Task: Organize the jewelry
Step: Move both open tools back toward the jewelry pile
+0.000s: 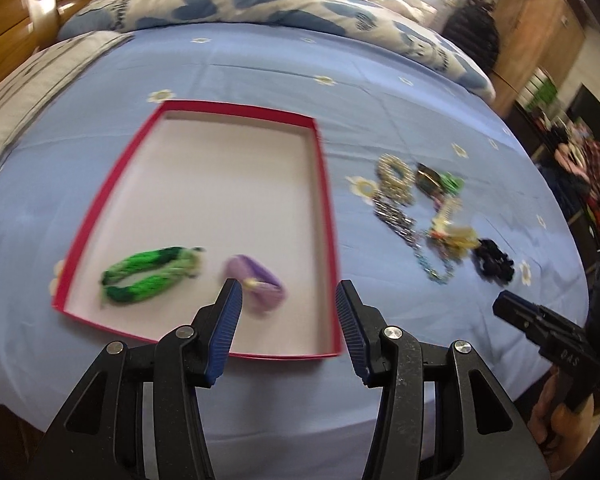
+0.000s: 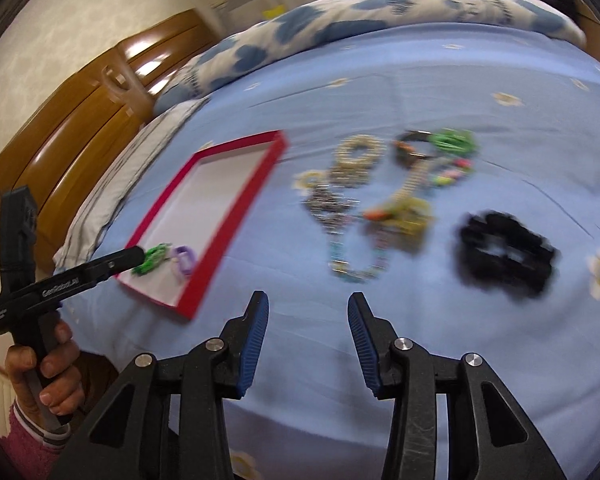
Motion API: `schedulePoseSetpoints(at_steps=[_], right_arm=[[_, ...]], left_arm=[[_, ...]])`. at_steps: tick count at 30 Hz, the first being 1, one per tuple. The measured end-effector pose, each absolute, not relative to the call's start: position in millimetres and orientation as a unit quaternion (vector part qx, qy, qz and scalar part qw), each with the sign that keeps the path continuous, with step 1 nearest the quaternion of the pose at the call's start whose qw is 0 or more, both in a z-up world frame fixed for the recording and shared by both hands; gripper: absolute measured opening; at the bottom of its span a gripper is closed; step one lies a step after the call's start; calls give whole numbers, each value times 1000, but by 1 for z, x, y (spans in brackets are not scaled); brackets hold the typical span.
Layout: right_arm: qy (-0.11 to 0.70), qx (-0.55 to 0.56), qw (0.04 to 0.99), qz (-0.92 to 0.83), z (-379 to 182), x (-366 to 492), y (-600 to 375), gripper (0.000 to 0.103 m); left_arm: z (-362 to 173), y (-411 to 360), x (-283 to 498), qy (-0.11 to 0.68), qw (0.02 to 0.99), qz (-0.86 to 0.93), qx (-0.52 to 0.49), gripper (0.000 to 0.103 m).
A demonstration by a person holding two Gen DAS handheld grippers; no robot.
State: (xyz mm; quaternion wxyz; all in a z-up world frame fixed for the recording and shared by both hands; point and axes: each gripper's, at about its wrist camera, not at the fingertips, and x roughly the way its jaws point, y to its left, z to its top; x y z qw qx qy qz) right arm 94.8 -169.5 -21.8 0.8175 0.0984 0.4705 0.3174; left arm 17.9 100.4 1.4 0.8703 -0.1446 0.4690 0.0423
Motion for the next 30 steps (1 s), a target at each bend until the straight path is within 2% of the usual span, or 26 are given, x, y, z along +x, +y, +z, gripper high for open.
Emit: schedulePoseSetpoints(at_steps=[11,19,24,30], right_arm=[[464,140,842,237,-30,111,-246,44],[465,144,847,214,-40,122,-266,48],[466,142,848,209,-45,130,-271,56],[471,145,845,206,-53,143,-275,56]], left_arm=[[6,31,44,480,872,-30,-90,48],[-1,-15,75,483,872,-68,-40,48],[-9,-39,102,487,869,-90,-10,48],[-23,-53,128,496,862,-108,19,48]])
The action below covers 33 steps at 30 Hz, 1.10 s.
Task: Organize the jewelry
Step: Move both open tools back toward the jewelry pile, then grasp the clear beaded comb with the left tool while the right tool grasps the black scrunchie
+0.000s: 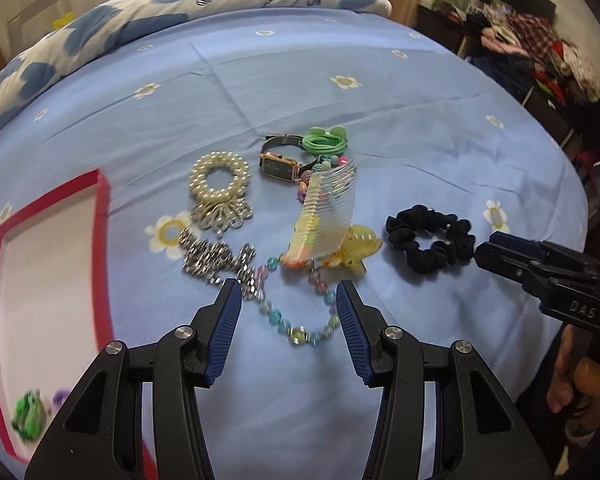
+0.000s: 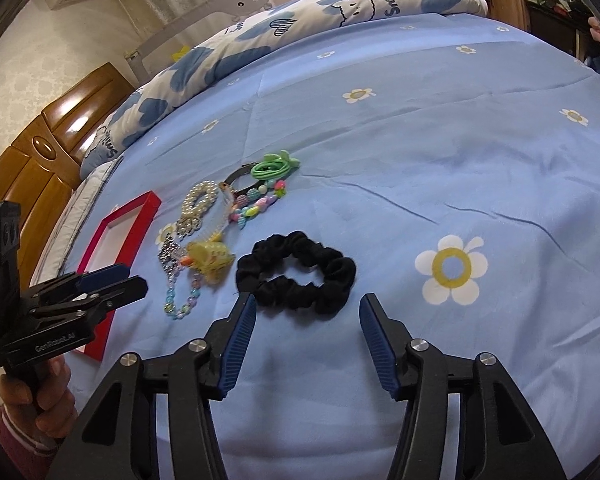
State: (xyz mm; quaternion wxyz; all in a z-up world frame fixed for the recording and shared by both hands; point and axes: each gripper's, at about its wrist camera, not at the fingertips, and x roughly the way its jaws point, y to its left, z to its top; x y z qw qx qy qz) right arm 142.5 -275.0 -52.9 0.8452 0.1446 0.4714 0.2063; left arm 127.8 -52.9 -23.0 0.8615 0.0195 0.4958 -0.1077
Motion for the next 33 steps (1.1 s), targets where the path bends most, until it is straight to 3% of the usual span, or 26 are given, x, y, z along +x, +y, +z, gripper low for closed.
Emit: schedulePoseSetpoints(at_steps=[3,10,13,14,18,23,33], right_arm=[[476,147,842,209,-57,148,-275,56],[482,141,839,209,-69,162,-266,56],[486,131,839,207,-75,168,-262,54],[486,126,840,205,-76,169,-261,49],[484,120,844,198,-78,172,-260,15],[471,129,848,206,-71,167,-262,9],[445,138,854,231,-40,154,-259,8]], left_arm=[[-31,-58,140,499,859,-115,30,43],[-45,-62,164,506,851,-134,26,14],[-45,-62,167,500,855,-140,19,14],[-44,-61,167,496,857,-141,16,14],[-39,-57,167,486,862,-145,-2,13],[-28,-48,158,475,867,-147,-25,8],[-5,-22,129,451,881,-132,-61,8]])
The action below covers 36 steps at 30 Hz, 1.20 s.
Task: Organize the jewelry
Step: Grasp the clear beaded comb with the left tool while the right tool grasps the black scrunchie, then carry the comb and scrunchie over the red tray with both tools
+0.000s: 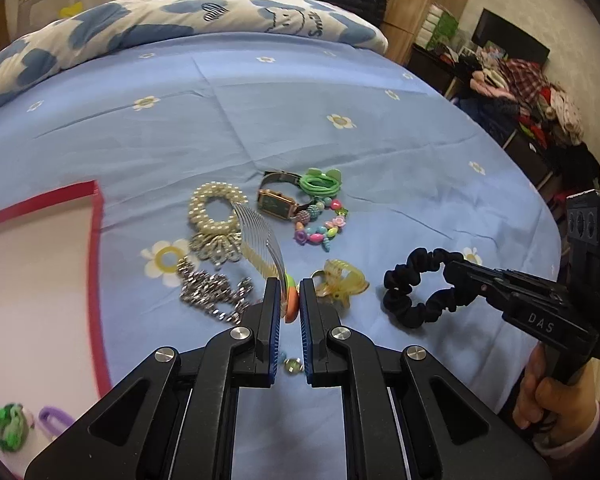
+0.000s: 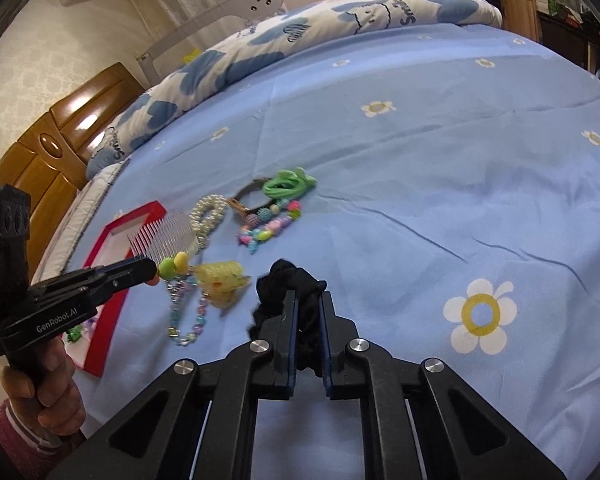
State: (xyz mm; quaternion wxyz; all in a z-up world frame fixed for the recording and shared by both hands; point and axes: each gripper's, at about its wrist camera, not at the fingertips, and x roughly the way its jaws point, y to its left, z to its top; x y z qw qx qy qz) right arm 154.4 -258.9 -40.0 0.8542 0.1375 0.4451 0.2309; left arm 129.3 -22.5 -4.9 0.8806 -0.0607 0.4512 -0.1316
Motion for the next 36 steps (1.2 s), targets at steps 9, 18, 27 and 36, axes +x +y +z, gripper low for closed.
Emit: schedulePoseSetpoints(at_steps=[9,18,27,36], right_arm=[[429,136,851,270,-17,147,-230,8],[423,133,834,330,1,138,-177,8],[426,131,803,396,7,135,-105,8],[427,113,778,446,11,137,-31,8]], left_arm=[[18,12,98,426,895,-103,-84,8],[33,60,65,403,907,-53,-109,8],[30,117,42,395,909,10,-132,8],[16,167,32,388,906,51,-163,8]])
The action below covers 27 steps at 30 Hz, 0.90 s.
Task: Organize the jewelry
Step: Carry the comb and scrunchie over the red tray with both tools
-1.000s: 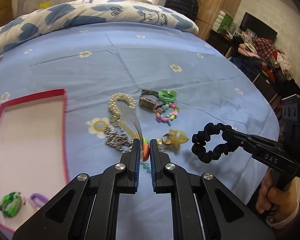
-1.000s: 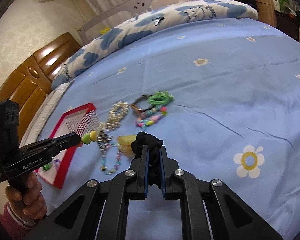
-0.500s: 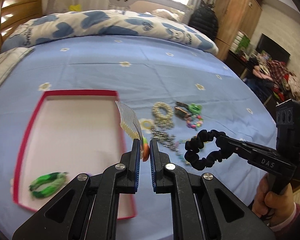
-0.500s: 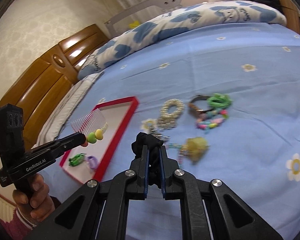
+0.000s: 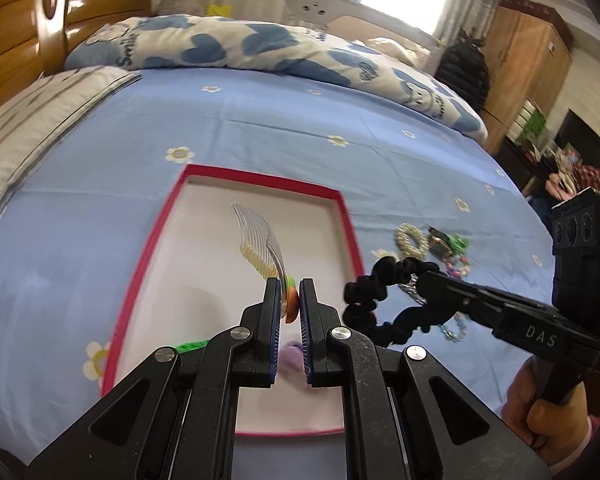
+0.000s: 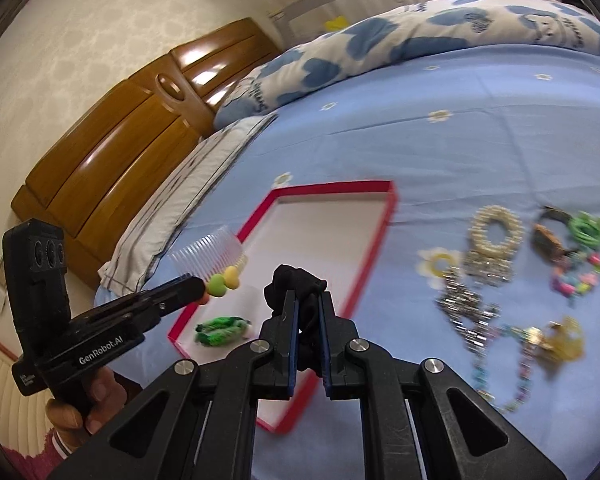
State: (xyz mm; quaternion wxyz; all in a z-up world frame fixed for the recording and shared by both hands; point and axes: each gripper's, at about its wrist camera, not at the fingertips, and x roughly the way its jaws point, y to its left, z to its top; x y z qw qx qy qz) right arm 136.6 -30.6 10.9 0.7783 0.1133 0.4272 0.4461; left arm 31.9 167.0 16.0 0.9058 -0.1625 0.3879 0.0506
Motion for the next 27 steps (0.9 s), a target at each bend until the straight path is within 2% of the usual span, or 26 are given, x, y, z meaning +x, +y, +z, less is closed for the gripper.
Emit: schedulePoseSetpoints(at_steps=[15,27], right_arm=[[478,74,750,451,-30,143,26,9],[495,46,746,442,-44,145,41,14]], left_arm=[[-35,216,19,410,869,70,-269,8],[-49,218,16,435,856,80,-268,8]])
